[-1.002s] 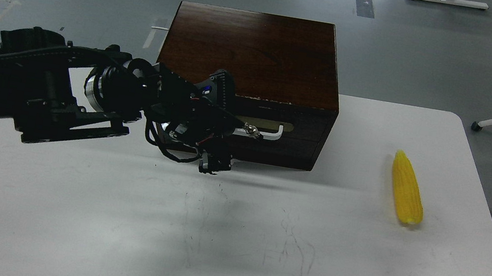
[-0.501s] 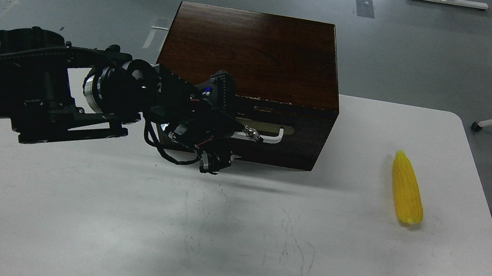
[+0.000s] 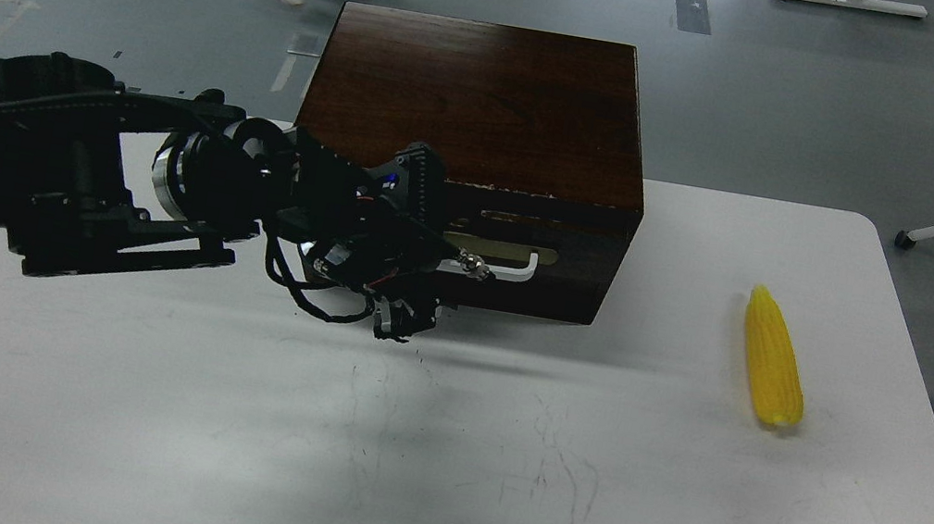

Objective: Put corn in drawer with both arms
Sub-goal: 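Pull the drawer handle toward the robot with the left gripper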

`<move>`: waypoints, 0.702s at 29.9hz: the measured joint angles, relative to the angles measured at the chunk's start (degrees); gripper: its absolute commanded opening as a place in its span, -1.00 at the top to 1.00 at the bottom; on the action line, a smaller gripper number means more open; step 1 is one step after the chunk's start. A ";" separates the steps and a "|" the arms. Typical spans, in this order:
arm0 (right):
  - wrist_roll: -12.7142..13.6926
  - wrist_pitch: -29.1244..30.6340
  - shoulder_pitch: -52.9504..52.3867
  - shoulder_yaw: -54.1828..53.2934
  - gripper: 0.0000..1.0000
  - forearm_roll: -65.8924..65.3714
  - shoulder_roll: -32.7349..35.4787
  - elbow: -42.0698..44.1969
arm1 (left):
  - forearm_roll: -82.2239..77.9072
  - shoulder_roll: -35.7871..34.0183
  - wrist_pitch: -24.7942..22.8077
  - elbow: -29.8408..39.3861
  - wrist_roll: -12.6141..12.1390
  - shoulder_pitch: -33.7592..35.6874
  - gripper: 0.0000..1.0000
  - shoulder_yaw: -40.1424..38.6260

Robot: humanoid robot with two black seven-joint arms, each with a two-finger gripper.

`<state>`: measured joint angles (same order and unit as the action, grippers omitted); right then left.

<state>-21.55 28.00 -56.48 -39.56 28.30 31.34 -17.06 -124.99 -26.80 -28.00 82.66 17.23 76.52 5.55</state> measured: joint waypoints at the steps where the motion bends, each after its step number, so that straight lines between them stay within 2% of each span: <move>1: 0.00 0.00 -0.06 0.00 -1.00 0.00 0.03 0.00 | 0.00 -0.04 0.00 0.04 0.00 0.07 -0.08 0.00; 21: 0.02 0.00 -0.11 1.95 -1.00 0.00 0.04 0.00 | -0.01 -2.86 -0.04 3.80 0.00 0.19 -0.13 1.32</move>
<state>-21.53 28.00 -56.59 -37.62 28.30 31.38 -17.06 -125.00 -29.66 -28.04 86.46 17.23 76.71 6.87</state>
